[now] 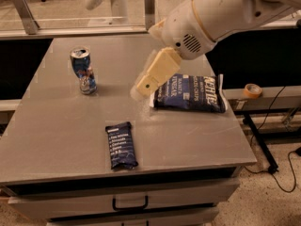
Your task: Pick redbull can
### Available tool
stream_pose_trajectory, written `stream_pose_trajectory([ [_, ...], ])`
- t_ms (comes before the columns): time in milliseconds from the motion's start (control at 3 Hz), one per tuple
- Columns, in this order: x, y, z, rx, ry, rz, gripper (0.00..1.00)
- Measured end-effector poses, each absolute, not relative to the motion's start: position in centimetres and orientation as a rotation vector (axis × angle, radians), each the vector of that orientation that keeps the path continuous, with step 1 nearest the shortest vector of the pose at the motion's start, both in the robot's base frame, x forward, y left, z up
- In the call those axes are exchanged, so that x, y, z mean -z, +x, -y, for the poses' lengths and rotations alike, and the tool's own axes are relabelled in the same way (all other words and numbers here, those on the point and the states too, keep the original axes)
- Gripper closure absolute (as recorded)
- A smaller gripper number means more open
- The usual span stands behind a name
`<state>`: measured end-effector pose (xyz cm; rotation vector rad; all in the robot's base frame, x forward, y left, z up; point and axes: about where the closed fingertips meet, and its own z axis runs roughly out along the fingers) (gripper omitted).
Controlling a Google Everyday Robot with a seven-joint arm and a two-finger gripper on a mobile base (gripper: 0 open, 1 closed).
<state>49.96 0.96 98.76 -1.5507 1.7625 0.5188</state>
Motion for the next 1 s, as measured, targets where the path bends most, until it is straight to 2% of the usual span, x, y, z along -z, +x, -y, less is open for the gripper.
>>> stream_pose_trajectory([
  [333,-98.8,50.0,-0.9,-0.518,-1.55,-1.763,0.0],
  [1000,-95.5,52.5,-6.3,-0.722,-1.446,-1.632,0.0],
])
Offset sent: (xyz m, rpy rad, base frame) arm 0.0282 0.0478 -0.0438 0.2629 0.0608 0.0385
